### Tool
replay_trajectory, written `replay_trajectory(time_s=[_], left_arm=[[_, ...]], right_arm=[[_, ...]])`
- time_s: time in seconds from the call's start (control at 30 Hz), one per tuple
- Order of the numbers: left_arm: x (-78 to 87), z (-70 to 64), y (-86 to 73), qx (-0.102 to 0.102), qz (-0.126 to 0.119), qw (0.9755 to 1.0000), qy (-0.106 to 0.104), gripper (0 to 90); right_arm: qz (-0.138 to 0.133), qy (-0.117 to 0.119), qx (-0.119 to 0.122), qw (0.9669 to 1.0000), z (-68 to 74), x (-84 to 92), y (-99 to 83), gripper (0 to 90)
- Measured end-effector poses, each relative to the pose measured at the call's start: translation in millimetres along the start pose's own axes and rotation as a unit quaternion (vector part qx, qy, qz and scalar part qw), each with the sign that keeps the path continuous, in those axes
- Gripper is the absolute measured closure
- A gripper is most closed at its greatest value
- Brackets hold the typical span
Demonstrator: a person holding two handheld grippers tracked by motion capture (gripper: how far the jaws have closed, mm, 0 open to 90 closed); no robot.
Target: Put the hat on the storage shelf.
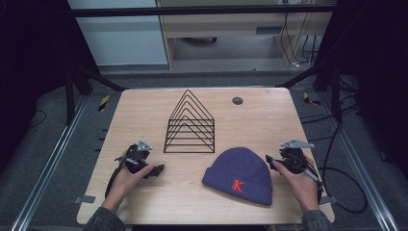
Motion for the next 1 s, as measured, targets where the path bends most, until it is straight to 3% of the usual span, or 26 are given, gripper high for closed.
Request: replay_trajectory(time_s=[0.13,0.27,0.43,0.57,0.63,0.73,0.87,1.0], left_arm=[[-0.9,0.0,0.6,0.000,-0.001,1.0000,-0.002,0.0],[-1.4,0.3,1.5,-0.001,-0.001,1.0000,-0.003,0.0],[-1.6,0.0,1.5,0.001,-0.005,1.0000,-0.002,0.0],[-1.4,0.3,1.5,-0.001,-0.004,1.0000,-0.001,0.0],[-1.5,0.2,1.4,-0.001,-0.005,1.0000,-0.001,0.0],[-1.5,-0.9,1.0,0.000,-0.004,1.0000,-0.002,0.0],[-1.2,-1.6,0.5,-0.002,-0.002,1.0000,-0.001,0.0],[-1.4,-1.9,0.7,0.000,-0.002,1.0000,-0.003,0.0]], right_arm=[[0.008,0.032,0.034,0.9989,19.2,0.2,14.7,43.8],[0.044,0.058,0.083,0.9939,36.0,-9.1,25.8,43.7],[0.077,0.084,0.093,0.9892,53.4,-28.2,31.2,45.1],[0.094,0.091,0.087,0.9876,57.2,-38.5,28.5,47.2],[0.096,0.089,0.096,0.9867,58.6,-43.4,27.1,48.3],[0.101,0.099,0.081,0.9866,61.2,-46.4,28.3,48.3],[0.120,0.102,0.083,0.9840,65.6,-51.6,24.2,49.6],[0.133,0.109,0.091,0.9809,67.5,-49.9,22.8,57.2]])
Point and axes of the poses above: each handheld gripper's, and its own axes: x roughly backward along the jaws, y roughly out of its top, z roughly to its left, the point moved 9 cm from there along -x, roughly forward along the jaws, and after that the axes turned 14 degrees about -y, right-handed, at the moved point
